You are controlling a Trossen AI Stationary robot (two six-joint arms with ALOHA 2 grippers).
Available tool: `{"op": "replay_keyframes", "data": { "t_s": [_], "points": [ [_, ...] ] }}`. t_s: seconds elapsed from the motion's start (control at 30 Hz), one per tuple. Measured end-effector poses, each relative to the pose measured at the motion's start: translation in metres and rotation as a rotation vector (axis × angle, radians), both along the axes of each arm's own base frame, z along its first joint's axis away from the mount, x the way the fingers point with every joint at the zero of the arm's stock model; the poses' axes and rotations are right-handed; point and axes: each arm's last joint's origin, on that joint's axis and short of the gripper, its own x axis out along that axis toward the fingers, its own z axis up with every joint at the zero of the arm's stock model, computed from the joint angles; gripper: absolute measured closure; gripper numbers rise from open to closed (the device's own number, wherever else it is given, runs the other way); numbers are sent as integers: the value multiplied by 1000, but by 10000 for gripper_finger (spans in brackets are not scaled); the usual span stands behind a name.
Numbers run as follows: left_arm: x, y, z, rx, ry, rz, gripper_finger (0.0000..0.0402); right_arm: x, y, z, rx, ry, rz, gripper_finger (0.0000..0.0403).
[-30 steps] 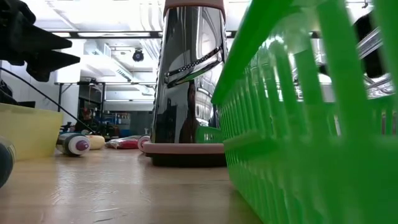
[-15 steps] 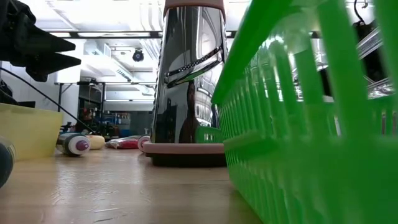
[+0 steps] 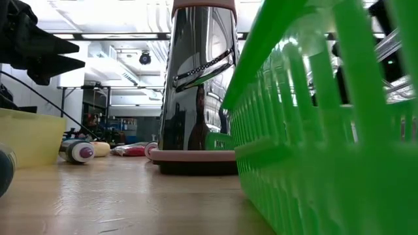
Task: Pick & Place Food Item
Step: Put the top black food coloring bottle into the transparent bin
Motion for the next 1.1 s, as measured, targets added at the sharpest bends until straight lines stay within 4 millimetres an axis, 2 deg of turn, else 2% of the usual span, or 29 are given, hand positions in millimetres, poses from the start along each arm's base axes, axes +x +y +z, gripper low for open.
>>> {"op": "replay_keyframes", "data": {
  "t_s": [0.23,0.6,0.77,0.93,1.1],
  "points": [
    [0,3,20,40,-71,16,131,24,-18,3,14,167,-78,145],
    [2,5,31,128,-110,-82,131,40,-33,10,-20,227,-109,145],
    [9,5,25,116,-120,-137,131,36,-38,13,-33,225,-130,145],
    [24,5,10,94,-24,-126,131,31,-44,12,-32,229,-159,145],
    [39,8,6,97,35,-136,131,26,-47,9,20,233,-131,145]
  ]
}}
